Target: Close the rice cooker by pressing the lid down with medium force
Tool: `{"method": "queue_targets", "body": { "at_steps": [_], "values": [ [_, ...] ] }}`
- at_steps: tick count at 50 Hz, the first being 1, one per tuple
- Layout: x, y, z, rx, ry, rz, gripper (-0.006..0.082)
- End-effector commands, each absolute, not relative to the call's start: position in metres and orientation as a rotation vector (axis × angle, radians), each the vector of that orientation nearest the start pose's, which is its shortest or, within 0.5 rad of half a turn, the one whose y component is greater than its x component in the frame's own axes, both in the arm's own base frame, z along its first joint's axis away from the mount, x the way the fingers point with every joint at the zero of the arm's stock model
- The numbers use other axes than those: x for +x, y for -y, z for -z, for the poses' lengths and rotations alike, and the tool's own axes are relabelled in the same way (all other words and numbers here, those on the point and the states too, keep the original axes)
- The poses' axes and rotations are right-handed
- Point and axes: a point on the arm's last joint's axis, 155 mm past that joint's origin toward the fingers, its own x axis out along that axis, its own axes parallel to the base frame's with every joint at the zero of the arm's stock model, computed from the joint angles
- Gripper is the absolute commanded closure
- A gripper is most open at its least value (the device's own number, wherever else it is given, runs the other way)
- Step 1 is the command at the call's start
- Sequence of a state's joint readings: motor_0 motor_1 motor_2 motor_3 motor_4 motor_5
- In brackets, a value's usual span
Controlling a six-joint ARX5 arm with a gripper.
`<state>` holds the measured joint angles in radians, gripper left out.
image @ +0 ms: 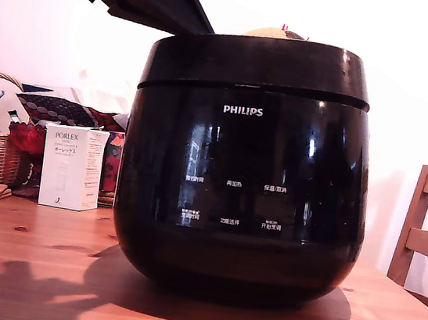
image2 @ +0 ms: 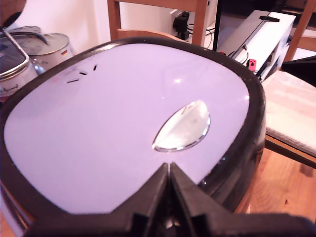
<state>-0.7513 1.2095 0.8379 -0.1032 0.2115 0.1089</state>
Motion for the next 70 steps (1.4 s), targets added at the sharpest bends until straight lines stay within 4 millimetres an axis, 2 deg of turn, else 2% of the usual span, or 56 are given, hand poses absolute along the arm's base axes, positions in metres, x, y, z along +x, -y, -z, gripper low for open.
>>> {"method": "queue_targets", "body": {
  "at_steps": [1, 14, 38, 43, 50, 56, 63, 70],
  "values": [
    [0.247, 0.285, -0.111, 0.31, -0.696, 0.961, 0.0789],
    [0.237, 0.28, -0.089, 0.338, -0.784, 0.974, 0.0789],
    [0.221, 0.264, -0.066, 0.379, -0.881, 0.973, 0.0789],
    [0.223, 0.267, -0.069, 0.385, -0.854, 0.984, 0.0789],
    [0.231, 0.276, -0.092, 0.357, -0.753, 0.995, 0.0789],
    [0.237, 0.282, -0.128, 0.323, -0.622, 1.004, 0.0789],
    [0.243, 0.281, -0.189, 0.263, -0.42, 0.985, 0.0789],
    [0.259, 0.26, -0.254, 0.211, -0.215, 0.87, 0.0789]
  ]
}}
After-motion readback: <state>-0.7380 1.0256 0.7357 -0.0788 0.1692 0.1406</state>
